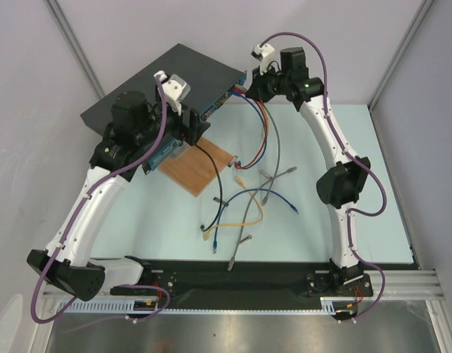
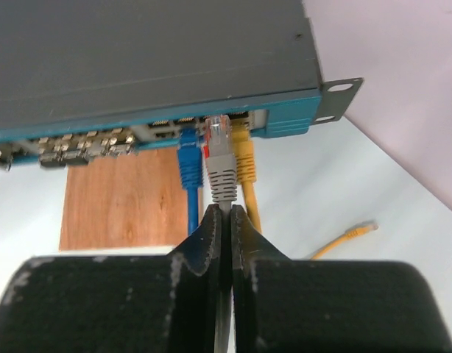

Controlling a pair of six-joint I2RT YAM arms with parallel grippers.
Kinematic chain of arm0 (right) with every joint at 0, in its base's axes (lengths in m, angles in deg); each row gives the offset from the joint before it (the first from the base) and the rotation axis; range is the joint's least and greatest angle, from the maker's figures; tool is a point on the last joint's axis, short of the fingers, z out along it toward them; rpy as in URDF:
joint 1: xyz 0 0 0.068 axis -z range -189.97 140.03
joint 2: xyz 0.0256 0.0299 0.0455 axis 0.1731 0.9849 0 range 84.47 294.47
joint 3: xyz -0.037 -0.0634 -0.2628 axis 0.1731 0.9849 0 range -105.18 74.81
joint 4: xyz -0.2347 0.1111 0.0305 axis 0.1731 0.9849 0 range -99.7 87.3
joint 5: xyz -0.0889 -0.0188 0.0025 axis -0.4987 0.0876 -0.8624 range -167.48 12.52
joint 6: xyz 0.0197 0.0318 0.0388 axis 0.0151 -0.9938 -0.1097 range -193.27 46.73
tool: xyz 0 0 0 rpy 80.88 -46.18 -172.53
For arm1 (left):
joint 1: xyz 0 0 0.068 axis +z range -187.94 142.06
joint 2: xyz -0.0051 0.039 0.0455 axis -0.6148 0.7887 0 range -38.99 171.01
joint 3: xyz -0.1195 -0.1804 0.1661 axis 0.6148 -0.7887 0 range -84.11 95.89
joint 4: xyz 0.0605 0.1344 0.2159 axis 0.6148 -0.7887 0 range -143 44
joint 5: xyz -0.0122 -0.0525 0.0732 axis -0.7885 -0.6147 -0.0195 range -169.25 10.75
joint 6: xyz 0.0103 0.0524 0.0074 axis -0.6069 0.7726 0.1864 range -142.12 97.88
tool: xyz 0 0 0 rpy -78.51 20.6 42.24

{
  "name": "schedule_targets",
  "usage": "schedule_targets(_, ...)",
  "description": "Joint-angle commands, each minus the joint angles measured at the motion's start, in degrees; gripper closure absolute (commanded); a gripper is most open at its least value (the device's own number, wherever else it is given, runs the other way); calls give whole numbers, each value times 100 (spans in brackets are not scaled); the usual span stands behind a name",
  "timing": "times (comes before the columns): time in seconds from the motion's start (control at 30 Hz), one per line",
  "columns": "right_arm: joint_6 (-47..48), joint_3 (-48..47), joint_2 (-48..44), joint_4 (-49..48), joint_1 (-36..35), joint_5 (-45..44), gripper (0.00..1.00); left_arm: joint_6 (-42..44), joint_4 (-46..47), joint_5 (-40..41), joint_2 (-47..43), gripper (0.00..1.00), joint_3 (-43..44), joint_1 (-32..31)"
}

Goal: Insert the plug into the switch port
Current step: Insert the connector into the switch port.

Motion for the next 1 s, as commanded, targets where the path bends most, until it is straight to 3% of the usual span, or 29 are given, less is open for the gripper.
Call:
schedule_targets(0.0, 709, 170, -830, 70, 124, 402, 100, 98, 376, -915, 0, 11, 123, 24)
schedule_targets(0.17, 1318, 1451, -2322, -158, 212, 832, 100, -366, 622, -1804, 262, 11, 430, 24)
schedule_targets(0.4, 1916, 1788, -3019, 343, -235, 1106, 100, -3344, 1729, -2305, 746, 12, 695, 77)
schedule_targets(0.47, 2048, 1876, -3099, 422, -481, 1010, 100, -4386, 2228, -2473, 826, 14, 616, 164)
schedule_targets(0.57, 2162, 1990, -3196, 501, -736, 895, 100, -5269, 3012, -2710, 826, 15, 160, 410)
schedule_targets(0.73, 2180, 1982, -3161, 501, -1018, 781, 100, -5843, 3628, -3044, 887, 20, -8, 525)
schedule_targets(0.83, 2127, 1973, -3161, 405, -1123, 781, 100, -5896, 3533, -3062, 966, 30, -26, 534)
schedule_targets(0.97, 2057, 1929, -3126, 291, -1185, 816, 100, -5966, 3409, -2975, 1037, 34, -78, 569)
